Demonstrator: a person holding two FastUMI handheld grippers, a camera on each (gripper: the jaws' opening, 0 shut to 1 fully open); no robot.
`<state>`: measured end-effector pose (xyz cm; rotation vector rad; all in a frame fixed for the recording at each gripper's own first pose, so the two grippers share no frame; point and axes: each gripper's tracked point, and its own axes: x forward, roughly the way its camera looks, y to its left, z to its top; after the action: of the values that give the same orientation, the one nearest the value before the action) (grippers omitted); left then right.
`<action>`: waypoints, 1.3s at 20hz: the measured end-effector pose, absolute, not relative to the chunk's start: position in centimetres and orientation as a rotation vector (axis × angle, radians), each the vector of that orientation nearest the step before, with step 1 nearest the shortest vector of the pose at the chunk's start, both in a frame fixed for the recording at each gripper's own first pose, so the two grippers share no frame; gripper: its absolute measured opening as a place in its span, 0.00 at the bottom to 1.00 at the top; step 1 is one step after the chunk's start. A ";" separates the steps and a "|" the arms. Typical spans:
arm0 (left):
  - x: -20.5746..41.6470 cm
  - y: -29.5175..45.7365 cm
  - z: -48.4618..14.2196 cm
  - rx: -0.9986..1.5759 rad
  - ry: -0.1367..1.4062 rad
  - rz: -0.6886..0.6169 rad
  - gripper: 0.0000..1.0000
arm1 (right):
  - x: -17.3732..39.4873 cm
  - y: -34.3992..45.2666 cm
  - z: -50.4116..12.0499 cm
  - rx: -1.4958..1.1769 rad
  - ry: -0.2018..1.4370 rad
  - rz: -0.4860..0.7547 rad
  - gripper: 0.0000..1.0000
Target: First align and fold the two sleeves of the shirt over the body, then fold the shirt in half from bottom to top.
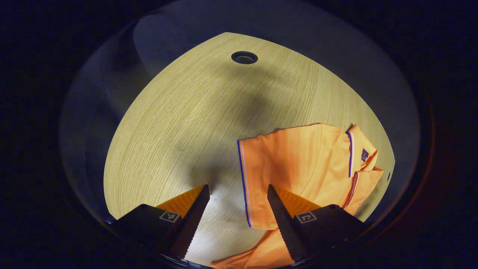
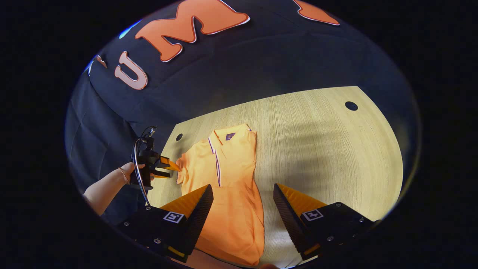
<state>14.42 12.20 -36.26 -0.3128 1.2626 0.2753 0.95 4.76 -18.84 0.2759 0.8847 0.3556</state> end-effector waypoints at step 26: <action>16.6 5.3 -28.2 -0.203 1.054 0.067 0.01 | 0.3 2.5 -17.5 0.273 0.828 0.364 0.99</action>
<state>16.60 5.35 -28.24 -0.2034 1.0536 0.0671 0.27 2.45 -17.49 0.2730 0.8283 0.3641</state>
